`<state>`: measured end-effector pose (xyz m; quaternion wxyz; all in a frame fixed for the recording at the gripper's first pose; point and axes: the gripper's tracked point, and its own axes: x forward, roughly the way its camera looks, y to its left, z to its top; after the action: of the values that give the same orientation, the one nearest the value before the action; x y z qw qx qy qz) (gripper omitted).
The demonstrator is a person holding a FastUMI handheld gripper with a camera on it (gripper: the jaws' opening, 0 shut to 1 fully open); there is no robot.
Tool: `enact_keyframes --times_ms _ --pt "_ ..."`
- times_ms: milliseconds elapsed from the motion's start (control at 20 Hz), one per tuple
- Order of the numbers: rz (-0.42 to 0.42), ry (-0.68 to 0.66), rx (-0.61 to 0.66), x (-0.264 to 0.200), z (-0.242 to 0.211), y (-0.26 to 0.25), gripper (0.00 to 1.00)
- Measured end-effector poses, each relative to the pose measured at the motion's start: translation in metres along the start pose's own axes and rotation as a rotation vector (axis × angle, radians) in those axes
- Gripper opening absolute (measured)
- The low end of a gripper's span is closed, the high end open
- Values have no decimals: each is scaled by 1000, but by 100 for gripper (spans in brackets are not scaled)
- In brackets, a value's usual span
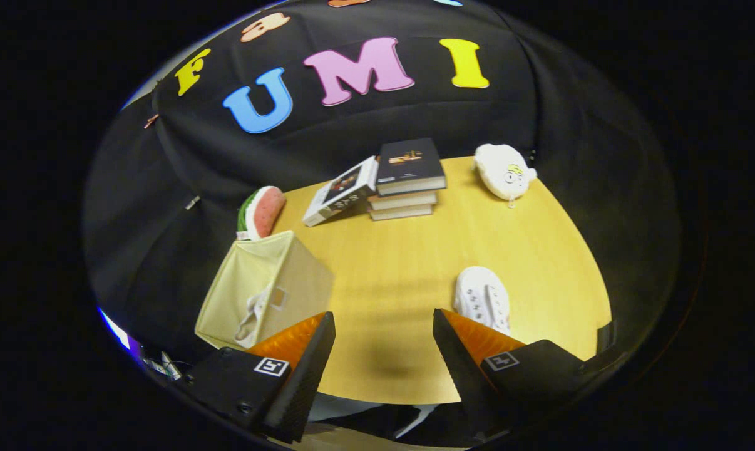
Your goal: Open the storage box then place both shoes into the box .Put the left shoe in first, then the right shoe, with the right side of both shoes facing outward in a uniform manner.
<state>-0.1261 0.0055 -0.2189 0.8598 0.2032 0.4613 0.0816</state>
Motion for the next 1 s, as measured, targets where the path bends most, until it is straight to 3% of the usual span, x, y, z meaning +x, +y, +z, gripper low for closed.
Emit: enact_keyframes --times_ms 300,550,700,800,950,1000 --pt "-145 109 -126 25 -52 -114 88" --pt "-143 219 -229 76 -92 -143 75" --pt "-148 184 -216 107 -83 -147 71" --pt "-164 126 -210 124 -69 -150 63" --pt "-244 51 -221 139 -54 -163 23" --pt "-236 39 -187 139 -53 -164 17"
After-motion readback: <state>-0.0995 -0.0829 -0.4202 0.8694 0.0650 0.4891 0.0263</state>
